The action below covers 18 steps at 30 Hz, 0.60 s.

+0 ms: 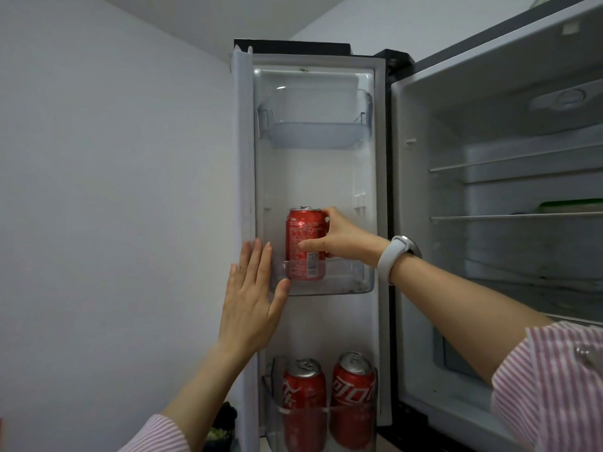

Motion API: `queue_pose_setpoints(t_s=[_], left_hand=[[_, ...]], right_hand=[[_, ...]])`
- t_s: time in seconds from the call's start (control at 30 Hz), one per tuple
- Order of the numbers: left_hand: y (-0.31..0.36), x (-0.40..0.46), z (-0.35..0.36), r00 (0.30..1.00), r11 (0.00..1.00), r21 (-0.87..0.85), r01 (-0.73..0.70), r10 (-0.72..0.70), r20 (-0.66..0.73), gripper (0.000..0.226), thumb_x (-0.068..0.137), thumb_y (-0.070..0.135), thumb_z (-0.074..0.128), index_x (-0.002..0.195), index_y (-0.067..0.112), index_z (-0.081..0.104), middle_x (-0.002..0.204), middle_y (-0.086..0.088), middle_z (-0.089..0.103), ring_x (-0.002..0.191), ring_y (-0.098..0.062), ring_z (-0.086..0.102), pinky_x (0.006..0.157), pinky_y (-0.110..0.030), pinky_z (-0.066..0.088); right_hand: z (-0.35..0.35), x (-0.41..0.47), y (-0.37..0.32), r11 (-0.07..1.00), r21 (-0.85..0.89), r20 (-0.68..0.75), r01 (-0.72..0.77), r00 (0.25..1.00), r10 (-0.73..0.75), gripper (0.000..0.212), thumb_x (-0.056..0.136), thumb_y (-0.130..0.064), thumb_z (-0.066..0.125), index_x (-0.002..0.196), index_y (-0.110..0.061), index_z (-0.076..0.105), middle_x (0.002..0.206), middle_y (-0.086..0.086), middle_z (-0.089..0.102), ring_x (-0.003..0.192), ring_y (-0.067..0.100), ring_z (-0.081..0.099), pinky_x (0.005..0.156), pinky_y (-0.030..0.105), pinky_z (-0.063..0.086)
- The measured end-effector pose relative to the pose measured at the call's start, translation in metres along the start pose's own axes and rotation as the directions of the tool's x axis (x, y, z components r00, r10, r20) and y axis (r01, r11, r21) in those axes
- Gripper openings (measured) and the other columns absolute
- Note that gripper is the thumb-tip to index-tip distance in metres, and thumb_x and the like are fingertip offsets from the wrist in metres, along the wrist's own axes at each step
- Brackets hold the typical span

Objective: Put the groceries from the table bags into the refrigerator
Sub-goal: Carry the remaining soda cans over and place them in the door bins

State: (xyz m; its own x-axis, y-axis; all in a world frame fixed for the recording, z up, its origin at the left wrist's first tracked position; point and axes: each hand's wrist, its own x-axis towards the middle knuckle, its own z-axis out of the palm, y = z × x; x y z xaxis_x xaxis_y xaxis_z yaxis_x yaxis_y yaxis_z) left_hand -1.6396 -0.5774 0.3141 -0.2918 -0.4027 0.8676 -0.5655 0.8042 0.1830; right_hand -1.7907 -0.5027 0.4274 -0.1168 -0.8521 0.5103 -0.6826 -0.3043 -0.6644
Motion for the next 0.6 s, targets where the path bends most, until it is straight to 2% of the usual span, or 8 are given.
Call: queue_pose_setpoints(t_s=[0.07, 0.13, 0.2, 0.27, 0.37, 0.47, 0.53, 0.6], left_hand=[[-0.001, -0.001, -0.003, 1.000, 1.000, 0.014, -0.006, 0.005, 0.011, 0.070, 0.081, 0.065, 0.004, 0.140, 0.029, -0.010, 0.152, 0.012, -0.012, 0.136, 0.003, -0.023, 0.116, -0.028, -0.007], [-0.003, -0.002, -0.004, 1.000, 1.000, 0.025, -0.016, 0.016, 0.010, 0.077, 0.078, 0.074, -0.003, 0.140, 0.029, -0.009, 0.152, 0.013, -0.011, 0.136, 0.003, -0.023, 0.116, -0.028, -0.006], [-0.005, -0.003, -0.006, 1.000, 0.999, 0.040, -0.022, 0.022, 0.004, 0.080, 0.076, 0.074, -0.010, 0.141, 0.027, -0.008, 0.151, 0.012, -0.011, 0.136, 0.003, -0.023, 0.114, -0.026, -0.007], [-0.006, -0.005, -0.006, 1.000, 0.998, 0.053, -0.023, 0.023, 0.009, 0.080, 0.076, 0.074, -0.011, 0.141, 0.028, -0.008, 0.151, 0.012, -0.013, 0.135, 0.003, -0.024, 0.113, -0.026, -0.007], [-0.009, -0.008, -0.007, 0.999, 0.998, 0.055, -0.023, 0.021, 0.029, 0.076, 0.078, 0.074, -0.003, 0.141, 0.030, -0.009, 0.150, 0.012, -0.015, 0.135, 0.003, -0.026, 0.115, -0.029, -0.006], [-0.008, -0.009, -0.010, 0.999, 0.997, 0.073, -0.021, 0.018, 0.047, 0.074, 0.079, 0.069, 0.004, 0.140, 0.030, -0.010, 0.150, 0.013, -0.015, 0.136, 0.001, -0.026, 0.115, -0.032, -0.006], [-0.006, -0.009, -0.012, 0.999, 0.997, 0.078, -0.021, 0.017, 0.049, 0.073, 0.079, 0.066, 0.006, 0.140, 0.029, -0.009, 0.150, 0.013, -0.013, 0.137, -0.001, -0.024, 0.114, -0.033, -0.006], [-0.003, -0.009, -0.015, 0.999, 0.997, 0.076, -0.018, 0.014, 0.050, 0.074, 0.079, 0.063, 0.008, 0.142, 0.027, -0.005, 0.151, 0.011, -0.010, 0.138, -0.004, -0.019, 0.115, -0.037, -0.002]], right_hand=[[0.000, -0.002, 0.002, 0.999, -0.048, -0.037, 0.022, 0.999, -0.024, 0.065, 0.074, -0.019, 0.074, 0.126, -0.012, 0.035, 0.101, -0.002, 0.057, 0.089, 0.010, 0.057, 0.077, 0.026, 0.051], [-0.001, -0.001, 0.004, 0.963, -0.264, -0.043, 0.059, 0.996, -0.073, 0.070, 0.071, -0.024, 0.073, 0.130, -0.018, 0.035, 0.114, 0.004, 0.051, 0.098, 0.019, 0.056, 0.086, 0.032, 0.050], [-0.004, 0.001, 0.000, 0.874, -0.478, 0.022, 0.084, 0.996, -0.084, 0.071, 0.072, -0.024, 0.071, 0.134, -0.022, 0.035, 0.121, 0.008, 0.044, 0.103, 0.025, 0.053, 0.091, 0.033, 0.047], [-0.009, 0.003, -0.004, 0.832, -0.548, 0.123, 0.089, 0.992, -0.025, 0.065, 0.078, -0.017, 0.067, 0.135, -0.019, 0.038, 0.126, 0.009, 0.049, 0.107, 0.025, 0.053, 0.091, 0.032, 0.047], [-0.008, 0.005, -0.003, 0.816, -0.576, 0.222, 0.050, 0.970, 0.097, 0.052, 0.085, -0.009, 0.057, 0.135, -0.016, 0.043, 0.131, 0.006, 0.054, 0.113, 0.022, 0.054, 0.093, 0.029, 0.045], [-0.007, 0.005, 0.001, 0.895, -0.446, 0.192, -0.015, 0.975, 0.112, 0.052, 0.087, -0.012, 0.059, 0.136, -0.013, 0.042, 0.136, 0.006, 0.050, 0.122, 0.019, 0.049, 0.098, 0.024, 0.039], [-0.008, -0.002, 0.001, 0.945, -0.326, 0.116, -0.013, 0.992, 0.054, 0.053, 0.087, -0.021, 0.059, 0.137, -0.016, 0.041, 0.140, 0.005, 0.046, 0.126, 0.019, 0.045, 0.098, 0.024, 0.036], [-0.005, -0.016, 0.000, 0.951, -0.302, 0.006, 0.062, 0.998, -0.063, 0.050, 0.089, -0.026, 0.055, 0.136, -0.019, 0.041, 0.142, 0.003, 0.044, 0.129, 0.017, 0.041, 0.098, 0.022, 0.031]])
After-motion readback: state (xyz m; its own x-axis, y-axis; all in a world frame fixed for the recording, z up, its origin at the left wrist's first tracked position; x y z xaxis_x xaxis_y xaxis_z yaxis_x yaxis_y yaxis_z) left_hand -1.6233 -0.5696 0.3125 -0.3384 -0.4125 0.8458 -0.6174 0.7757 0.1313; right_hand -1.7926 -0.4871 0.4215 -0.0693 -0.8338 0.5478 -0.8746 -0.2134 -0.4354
